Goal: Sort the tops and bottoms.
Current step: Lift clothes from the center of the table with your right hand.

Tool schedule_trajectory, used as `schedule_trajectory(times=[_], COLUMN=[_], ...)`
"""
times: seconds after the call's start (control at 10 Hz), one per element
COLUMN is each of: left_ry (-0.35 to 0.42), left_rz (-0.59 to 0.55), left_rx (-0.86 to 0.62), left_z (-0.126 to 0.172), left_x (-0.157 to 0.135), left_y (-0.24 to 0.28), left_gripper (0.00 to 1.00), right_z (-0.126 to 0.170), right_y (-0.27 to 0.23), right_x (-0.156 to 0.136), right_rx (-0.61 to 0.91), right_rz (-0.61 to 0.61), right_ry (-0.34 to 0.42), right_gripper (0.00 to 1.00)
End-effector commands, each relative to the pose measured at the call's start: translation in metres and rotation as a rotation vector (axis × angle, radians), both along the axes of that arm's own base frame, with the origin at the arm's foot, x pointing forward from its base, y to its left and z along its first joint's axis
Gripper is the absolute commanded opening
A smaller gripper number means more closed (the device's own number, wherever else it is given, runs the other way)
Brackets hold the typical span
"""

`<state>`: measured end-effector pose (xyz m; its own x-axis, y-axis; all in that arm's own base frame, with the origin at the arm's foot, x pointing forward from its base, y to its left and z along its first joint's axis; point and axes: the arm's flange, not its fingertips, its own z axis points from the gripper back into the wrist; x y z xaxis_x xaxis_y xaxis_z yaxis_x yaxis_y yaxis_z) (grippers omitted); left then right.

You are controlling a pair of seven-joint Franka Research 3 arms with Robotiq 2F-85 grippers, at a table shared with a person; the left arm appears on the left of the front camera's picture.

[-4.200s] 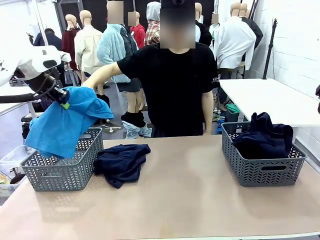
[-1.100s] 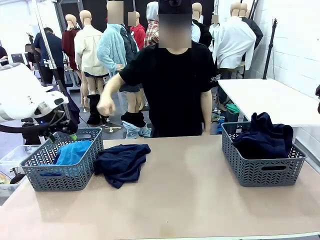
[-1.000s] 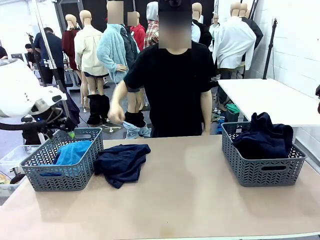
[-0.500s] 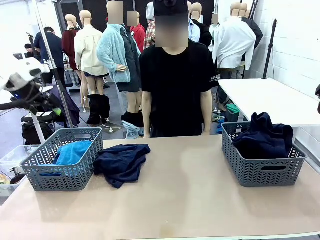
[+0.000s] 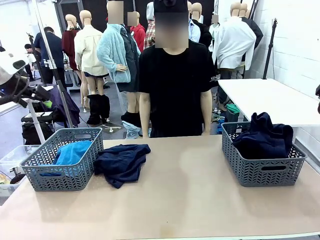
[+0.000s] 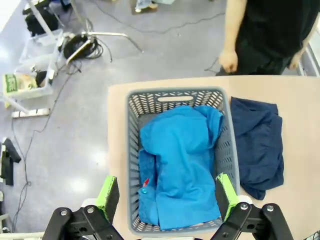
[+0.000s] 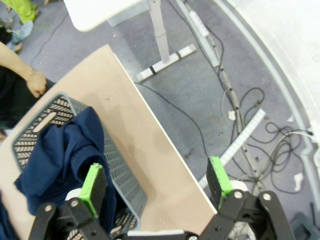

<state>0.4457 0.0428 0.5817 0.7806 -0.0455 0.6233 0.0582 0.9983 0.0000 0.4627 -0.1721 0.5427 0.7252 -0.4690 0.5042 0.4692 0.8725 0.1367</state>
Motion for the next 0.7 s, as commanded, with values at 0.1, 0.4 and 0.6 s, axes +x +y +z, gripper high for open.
schedule_trajectory(times=[0.1,0.4,0.6], left_ry=[-0.086,-0.064,-0.064], left_rz=[0.115,0.112,0.112], left_rx=[-0.076,-0.073,-0.073], left_z=[-0.002,0.006,0.006], left_x=[-0.026,-0.021,-0.021], left_y=[0.047,0.053,0.053], left_gripper=[1.00,1.00,1.00], right_z=[0.000,0.025,0.085], right_y=[0.002,0.010,0.049], right_x=[0.000,-0.004,-0.010], right_rx=[-0.017,-0.037,-0.093], right_rz=[-0.001,-0.012,0.099], right_ry=[0.013,-0.057,-0.189], right_gripper=[1.00,1.00,1.00])
